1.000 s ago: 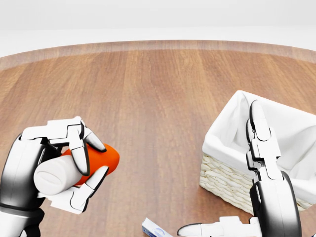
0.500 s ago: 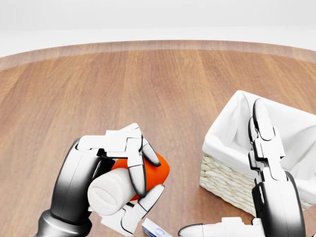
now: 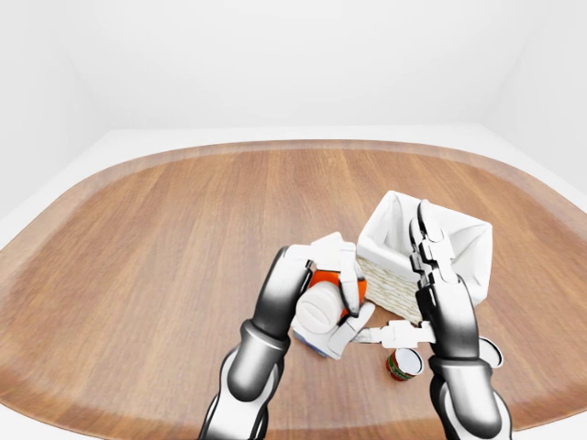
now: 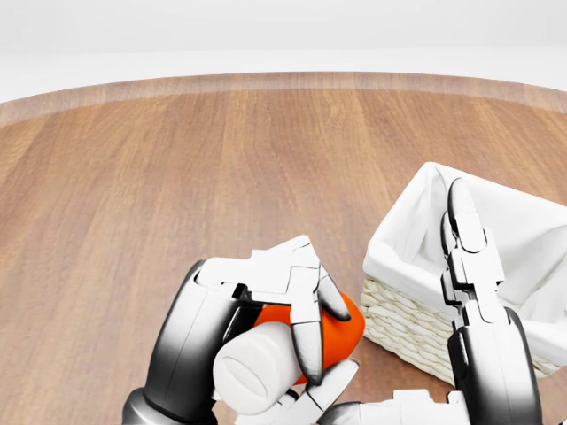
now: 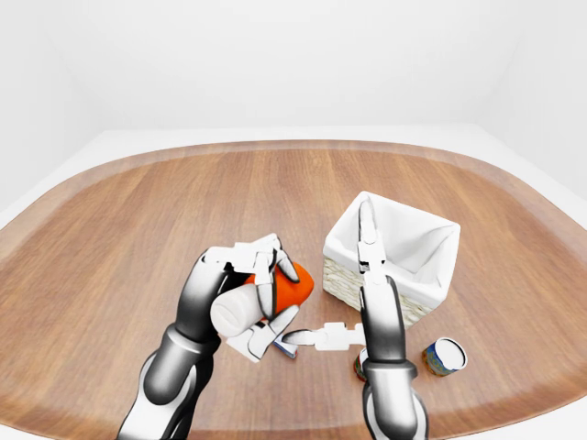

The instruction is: Pick up the ketchup, and put it in the basket.

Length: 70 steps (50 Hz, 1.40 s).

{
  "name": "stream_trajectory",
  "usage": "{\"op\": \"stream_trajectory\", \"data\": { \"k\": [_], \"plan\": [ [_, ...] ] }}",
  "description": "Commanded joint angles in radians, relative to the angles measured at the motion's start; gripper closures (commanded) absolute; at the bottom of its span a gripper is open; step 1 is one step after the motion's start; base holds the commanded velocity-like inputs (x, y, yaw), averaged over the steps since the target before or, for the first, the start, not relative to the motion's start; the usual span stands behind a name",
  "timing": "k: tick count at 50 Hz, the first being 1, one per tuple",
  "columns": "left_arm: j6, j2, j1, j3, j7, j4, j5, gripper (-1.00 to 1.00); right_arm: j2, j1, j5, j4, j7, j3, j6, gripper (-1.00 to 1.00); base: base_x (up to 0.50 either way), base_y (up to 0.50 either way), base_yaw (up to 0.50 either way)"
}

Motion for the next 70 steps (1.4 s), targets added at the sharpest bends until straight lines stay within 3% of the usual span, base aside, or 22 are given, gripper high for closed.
{"op": "stream_trajectory", "data": {
  "k": [1,10,28,68,70],
  "plan": [
    [0.0,-0.005,0.002,-0.1,0.095,-0.017,-0.035,0.94,0.0,-0.004,0.001,0.004,0.0,-0.001,0.0,-1.0,0.0,0.0,0.0],
    [0.0,-0.013,-0.003,-0.19,0.12,-0.062,-0.004,0.94,-0.001,0.0,-0.002,0.007,-0.004,0.006,0.0,-1.0,0.0,0.0,0.0],
    [0.0,-0.007,0.009,-0.258,0.149,-0.054,0.007,0.94,-0.001,0.003,-0.001,0.0,-0.003,0.003,0.0,-1.0,0.0,0.0,0.0],
    [0.0,-0.029,0.003,-0.284,0.153,0.037,0.023,0.94,-0.003,0.027,0.003,-0.025,-0.001,-0.003,0.0,-1.0,0.0,0.0,0.0],
    [0.0,-0.028,0.004,-0.283,0.154,0.041,0.021,0.93,-0.002,0.029,0.014,-0.025,0.001,-0.008,-0.001,-0.29,0.0,0.0,0.0]
  ]
}}
